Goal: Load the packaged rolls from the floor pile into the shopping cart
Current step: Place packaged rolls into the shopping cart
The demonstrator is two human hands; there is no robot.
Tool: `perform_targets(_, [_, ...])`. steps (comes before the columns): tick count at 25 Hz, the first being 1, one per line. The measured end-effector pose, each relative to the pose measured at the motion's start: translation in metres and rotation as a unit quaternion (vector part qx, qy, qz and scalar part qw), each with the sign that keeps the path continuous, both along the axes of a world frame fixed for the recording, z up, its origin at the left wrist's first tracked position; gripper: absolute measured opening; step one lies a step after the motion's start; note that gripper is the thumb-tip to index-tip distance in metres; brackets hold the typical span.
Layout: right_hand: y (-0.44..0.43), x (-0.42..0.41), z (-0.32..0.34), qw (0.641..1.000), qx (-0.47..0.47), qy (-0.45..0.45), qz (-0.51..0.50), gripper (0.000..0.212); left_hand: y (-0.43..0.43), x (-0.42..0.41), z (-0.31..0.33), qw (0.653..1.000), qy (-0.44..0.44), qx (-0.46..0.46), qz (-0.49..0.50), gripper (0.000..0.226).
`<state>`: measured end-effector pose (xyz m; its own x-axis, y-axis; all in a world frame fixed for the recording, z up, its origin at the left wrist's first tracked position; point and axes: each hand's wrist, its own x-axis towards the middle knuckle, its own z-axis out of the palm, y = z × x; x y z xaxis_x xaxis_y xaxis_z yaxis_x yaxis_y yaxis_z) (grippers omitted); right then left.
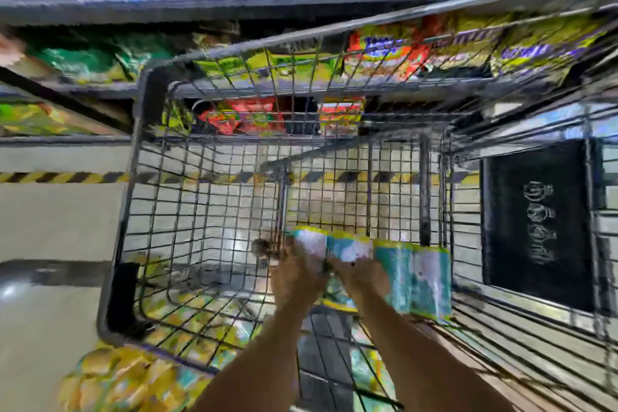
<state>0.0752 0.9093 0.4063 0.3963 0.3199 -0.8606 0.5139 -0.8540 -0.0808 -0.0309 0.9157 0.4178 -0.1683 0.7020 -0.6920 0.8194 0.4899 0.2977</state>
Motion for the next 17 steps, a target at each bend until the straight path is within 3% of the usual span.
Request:
perform_targets(6, [-0.010,-0.004,-0.019,0.998,0.004,-0.065,-0.002,0.063,-0.007,0.012,-0.016,1.000,0.008,0.019,0.009,0.073])
perform_targets(9, [-0.014,-0.005,-0.020,0.999,0.014,-0.044,-0.004,0.061,-0.006,0.009,-0.017,0.999,0.025,0.020,-0.032,0.074])
perform_targets(12, [-0.012,0.007,-0.019,0.997,0.028,-0.016,0.071,0.058,-0.004,0.006,-0.019,1.000,0.011,0.008,-0.027,0.072])
perform_targets(17, [0.000,0.022,0.002,0.978,0.023,-0.058,0.200,0.059,0.009,0.007,-0.010,0.998,0.004,-0.015,-0.067,0.066])
